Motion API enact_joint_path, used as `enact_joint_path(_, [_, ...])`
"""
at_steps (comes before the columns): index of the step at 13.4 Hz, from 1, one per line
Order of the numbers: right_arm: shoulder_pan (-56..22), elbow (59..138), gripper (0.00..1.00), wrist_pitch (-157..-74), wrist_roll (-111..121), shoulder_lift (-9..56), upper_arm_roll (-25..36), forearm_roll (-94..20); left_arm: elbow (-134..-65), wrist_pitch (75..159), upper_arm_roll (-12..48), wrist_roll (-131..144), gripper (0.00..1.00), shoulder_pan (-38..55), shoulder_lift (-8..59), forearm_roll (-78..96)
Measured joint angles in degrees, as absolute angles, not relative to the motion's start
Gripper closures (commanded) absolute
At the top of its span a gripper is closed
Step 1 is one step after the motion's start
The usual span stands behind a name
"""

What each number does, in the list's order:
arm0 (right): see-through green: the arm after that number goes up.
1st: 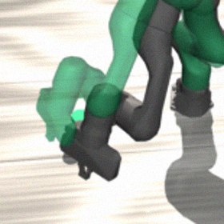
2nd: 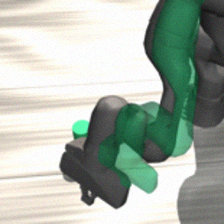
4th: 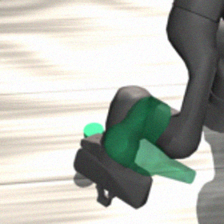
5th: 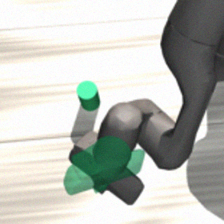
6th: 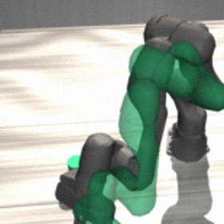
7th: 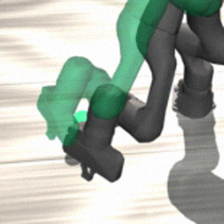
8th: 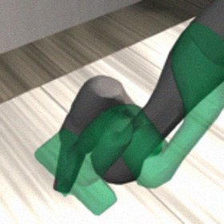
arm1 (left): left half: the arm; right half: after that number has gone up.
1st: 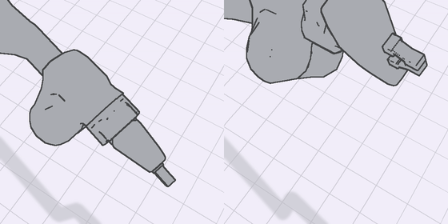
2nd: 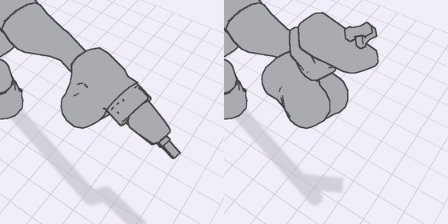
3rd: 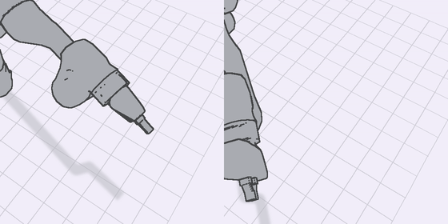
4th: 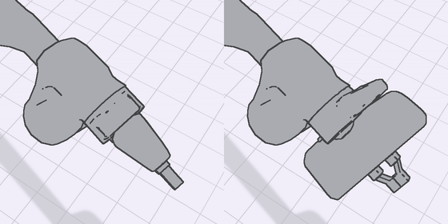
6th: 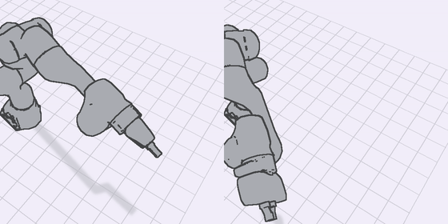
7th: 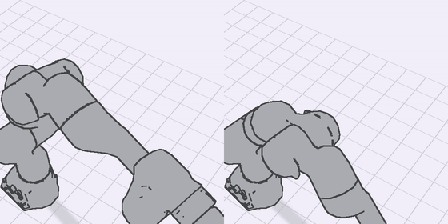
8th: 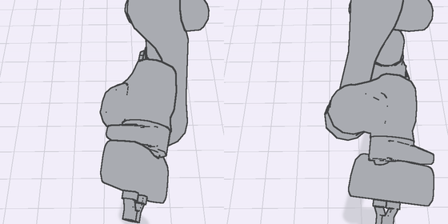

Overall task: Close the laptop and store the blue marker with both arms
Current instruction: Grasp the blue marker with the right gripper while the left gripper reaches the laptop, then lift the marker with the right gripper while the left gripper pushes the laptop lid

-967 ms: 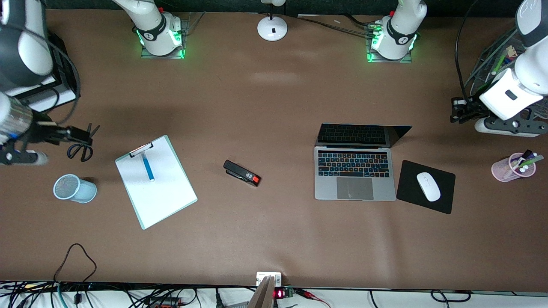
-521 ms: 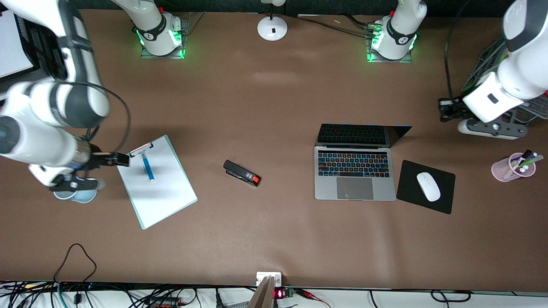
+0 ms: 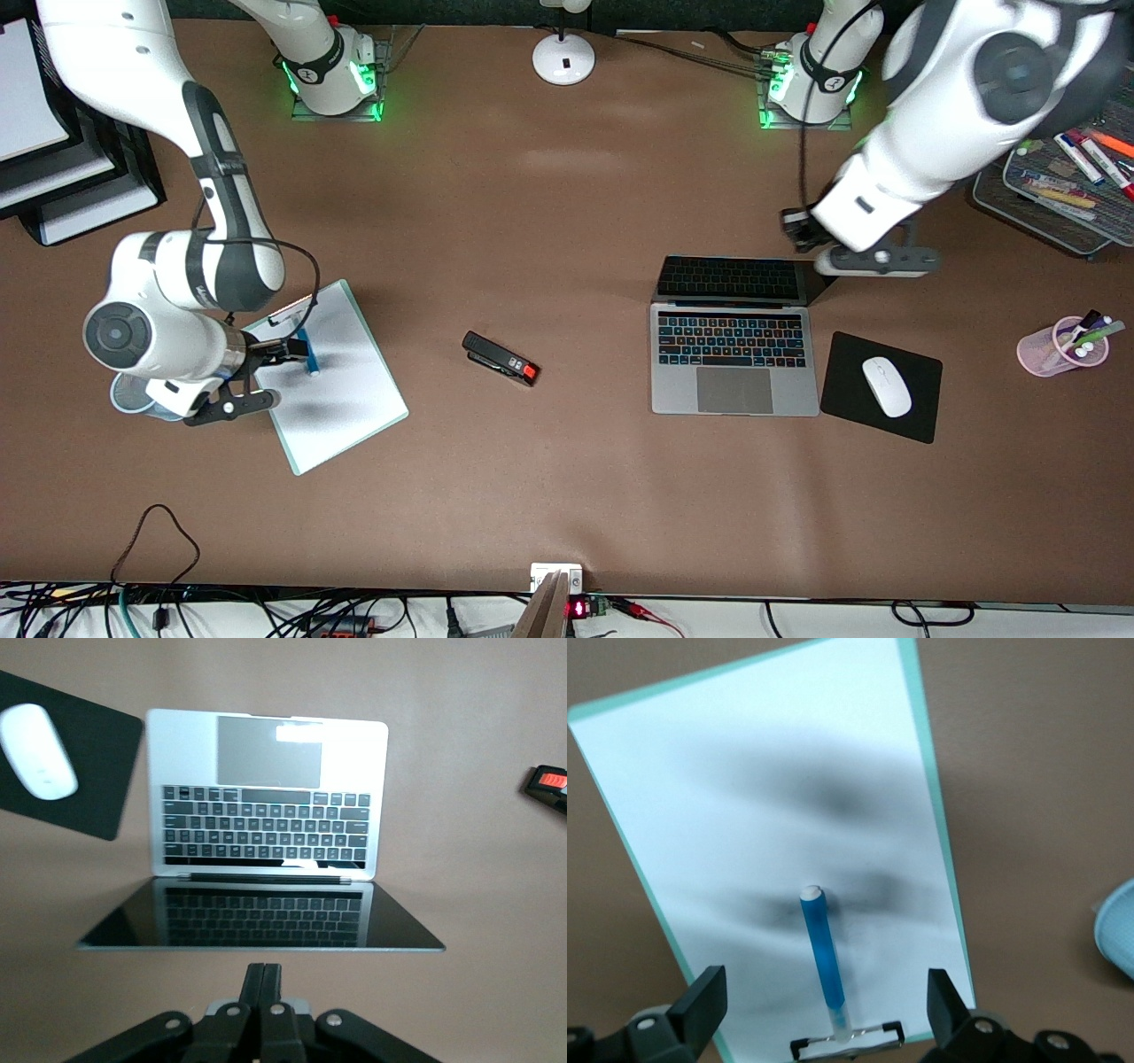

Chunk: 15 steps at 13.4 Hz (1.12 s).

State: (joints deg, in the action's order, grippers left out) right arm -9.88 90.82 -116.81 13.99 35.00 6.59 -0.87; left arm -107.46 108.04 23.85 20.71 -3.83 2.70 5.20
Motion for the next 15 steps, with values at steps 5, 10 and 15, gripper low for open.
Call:
enact_joint_path(5, [-9.9, 90.8, 0.16, -119.3, 19.0, 38.1, 6.6, -0.9, -120.9, 118.8, 28.3, 22.4, 1.0, -3.9, -1.9, 5.2])
enact_joint_path(10, [-9.9, 92.0, 0.19, -122.9, 22.3, 40.4, 6.6, -0.9, -129.1, 121.2, 32.7, 23.8, 1.0, -3.9, -7.1, 5.2])
enact_joint_path(15, [-9.9, 92.2, 0.48, -123.5, 22.5, 41.2, 6.6, -0.9, -133.8, 127.4, 33.4, 24.0, 1.0, -5.1, -6.8, 5.2])
